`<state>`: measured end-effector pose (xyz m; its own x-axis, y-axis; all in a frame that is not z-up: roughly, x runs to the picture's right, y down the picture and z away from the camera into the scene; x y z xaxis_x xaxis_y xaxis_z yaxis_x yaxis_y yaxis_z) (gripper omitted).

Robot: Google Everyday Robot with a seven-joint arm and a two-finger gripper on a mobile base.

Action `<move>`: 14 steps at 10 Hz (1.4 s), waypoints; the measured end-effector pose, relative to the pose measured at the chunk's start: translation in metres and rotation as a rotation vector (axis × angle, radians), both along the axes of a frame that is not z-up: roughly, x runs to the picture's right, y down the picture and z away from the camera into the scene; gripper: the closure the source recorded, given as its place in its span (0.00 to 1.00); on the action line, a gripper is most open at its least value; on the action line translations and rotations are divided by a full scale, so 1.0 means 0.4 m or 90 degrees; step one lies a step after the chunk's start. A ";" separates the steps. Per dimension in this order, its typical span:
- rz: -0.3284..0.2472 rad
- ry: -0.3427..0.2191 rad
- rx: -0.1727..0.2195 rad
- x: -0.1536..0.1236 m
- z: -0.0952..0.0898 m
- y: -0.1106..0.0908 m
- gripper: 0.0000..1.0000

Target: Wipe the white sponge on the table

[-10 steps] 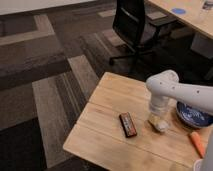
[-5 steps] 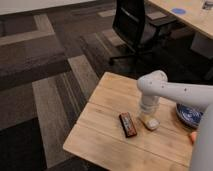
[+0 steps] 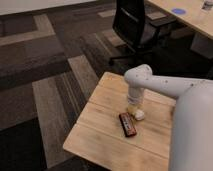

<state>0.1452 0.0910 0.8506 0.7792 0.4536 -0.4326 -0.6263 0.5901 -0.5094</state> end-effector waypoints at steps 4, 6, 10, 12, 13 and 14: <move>0.005 0.021 0.024 0.029 0.055 -0.077 1.00; 0.024 0.077 0.049 0.134 0.060 -0.133 1.00; 0.040 0.137 0.082 0.265 -0.052 -0.217 1.00; 0.040 0.138 0.074 0.268 -0.062 -0.202 0.95; 0.039 0.136 0.074 0.263 -0.061 -0.203 0.81; 0.039 0.137 0.074 0.264 -0.061 -0.203 0.65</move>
